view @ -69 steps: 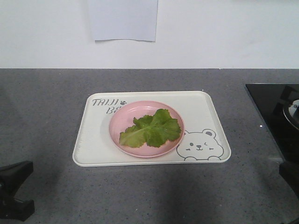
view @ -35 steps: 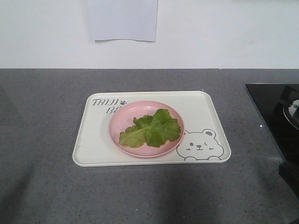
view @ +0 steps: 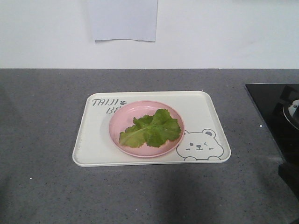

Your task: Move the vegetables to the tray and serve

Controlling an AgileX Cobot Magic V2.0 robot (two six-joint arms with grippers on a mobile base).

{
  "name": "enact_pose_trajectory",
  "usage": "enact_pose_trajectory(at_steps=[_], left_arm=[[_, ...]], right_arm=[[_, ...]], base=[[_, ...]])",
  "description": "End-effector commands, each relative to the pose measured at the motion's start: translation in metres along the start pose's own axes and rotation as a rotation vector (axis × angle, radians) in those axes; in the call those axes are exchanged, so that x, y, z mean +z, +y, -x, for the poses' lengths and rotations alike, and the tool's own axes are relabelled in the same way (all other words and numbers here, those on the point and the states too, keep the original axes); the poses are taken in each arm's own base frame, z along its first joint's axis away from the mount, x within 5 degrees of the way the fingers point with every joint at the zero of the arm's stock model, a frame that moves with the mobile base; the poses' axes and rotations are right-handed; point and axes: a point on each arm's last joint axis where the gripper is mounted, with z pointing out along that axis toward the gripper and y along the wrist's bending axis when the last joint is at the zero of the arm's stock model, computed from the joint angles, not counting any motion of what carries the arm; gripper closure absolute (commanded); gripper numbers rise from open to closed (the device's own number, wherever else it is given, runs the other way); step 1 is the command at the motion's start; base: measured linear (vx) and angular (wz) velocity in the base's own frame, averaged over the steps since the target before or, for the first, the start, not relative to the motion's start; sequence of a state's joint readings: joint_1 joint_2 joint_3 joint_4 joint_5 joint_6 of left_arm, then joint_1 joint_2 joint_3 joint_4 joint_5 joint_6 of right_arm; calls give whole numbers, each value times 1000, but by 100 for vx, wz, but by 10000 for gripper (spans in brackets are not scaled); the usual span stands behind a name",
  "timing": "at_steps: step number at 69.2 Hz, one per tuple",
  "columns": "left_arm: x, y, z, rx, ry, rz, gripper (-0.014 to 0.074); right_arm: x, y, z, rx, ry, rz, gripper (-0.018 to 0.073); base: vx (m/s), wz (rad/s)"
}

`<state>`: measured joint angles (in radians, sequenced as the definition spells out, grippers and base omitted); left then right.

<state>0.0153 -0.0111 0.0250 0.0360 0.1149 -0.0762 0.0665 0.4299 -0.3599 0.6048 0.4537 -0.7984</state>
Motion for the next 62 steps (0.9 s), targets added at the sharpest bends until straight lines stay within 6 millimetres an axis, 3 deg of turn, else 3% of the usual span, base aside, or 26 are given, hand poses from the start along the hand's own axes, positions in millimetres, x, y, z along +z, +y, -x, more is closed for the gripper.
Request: enact_pose_trajectory(at_steps=[1,62], left_arm=[[0,0,0,-7,-61,-3,603],[0,0,0,-7,-61,-3,603]], right_arm=[[-2,-4,11,3,-55,-28,565],[-2,-4,12,3,-55,-28,565]], base=[[0,0],[0,0]])
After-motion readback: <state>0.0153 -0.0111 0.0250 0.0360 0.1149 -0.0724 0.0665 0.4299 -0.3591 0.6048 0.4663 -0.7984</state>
